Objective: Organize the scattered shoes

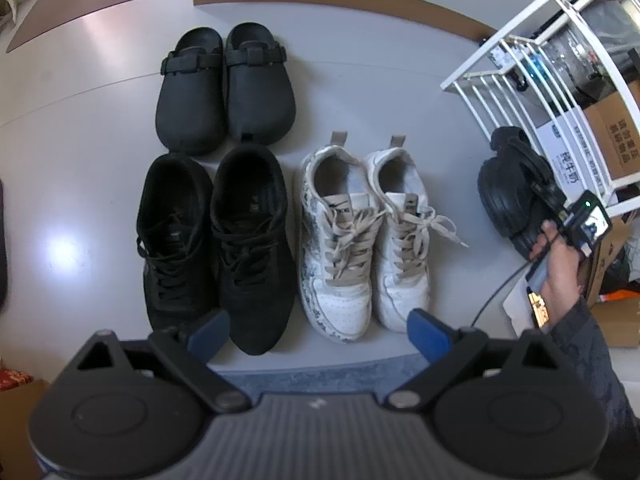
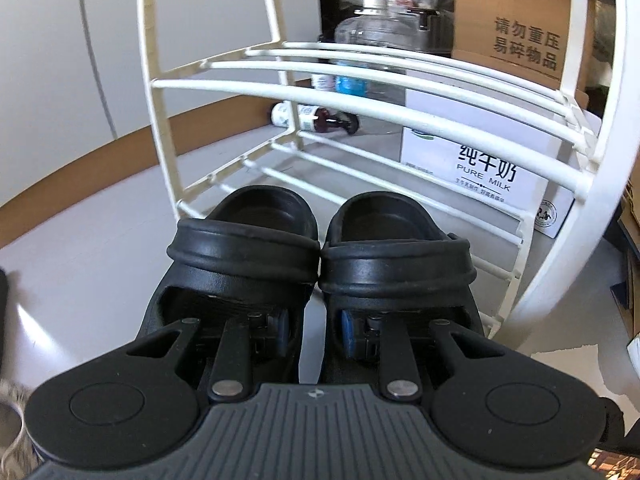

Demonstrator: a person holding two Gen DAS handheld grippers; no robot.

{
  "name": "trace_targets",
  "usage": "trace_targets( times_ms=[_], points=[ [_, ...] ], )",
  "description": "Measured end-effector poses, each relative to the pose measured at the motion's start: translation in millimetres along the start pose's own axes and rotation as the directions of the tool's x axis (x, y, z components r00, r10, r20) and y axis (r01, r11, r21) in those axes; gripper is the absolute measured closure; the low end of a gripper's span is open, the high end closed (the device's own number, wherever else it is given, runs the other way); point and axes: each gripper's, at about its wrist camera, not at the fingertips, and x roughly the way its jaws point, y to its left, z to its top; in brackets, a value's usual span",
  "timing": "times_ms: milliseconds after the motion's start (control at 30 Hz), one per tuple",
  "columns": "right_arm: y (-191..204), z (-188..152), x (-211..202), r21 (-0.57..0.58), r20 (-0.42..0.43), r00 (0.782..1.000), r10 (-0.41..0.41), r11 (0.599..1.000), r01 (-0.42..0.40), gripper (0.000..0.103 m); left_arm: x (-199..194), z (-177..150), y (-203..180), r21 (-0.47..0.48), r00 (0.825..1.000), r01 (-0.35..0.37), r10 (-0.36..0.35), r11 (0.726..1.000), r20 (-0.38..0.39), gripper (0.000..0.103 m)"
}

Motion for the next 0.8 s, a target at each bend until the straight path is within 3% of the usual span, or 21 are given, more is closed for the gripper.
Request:
trace_targets(
  times_ms=[300,400,600,800],
  points=[
    [13.2,21.2,28.7,0.078,0.065,0.995,-0.079,0.994,0.074,0.075,3.0,2.4,10.5,-0.060,1.000,-0.008,0.008,0.998,-0.005,0.006],
    [25.5,26.8,42.9,0.122,0.083,0.982,-0.167,0.980,0.157,0.075,3.7,3.2,9.4,-0.056,1.000,-0.007,0.007,0.998,-0.008,0.006],
    [34.2,37.7,56.2,0.158,0.121,0.960,-0.251,0.960,0.231,0.075,6.0,3.7,10.1,-0.058,1.000,-0.007,0.006,0.998,-0.016,0.006],
    [32.7,46.2,75.8,0.223,0.088,0.929,-0.361,0.916,0.334,0.074,8.0,4.4,12.4,-0.068,1.000,0.000,-0.002,0.998,-0.028,0.006]
  ],
)
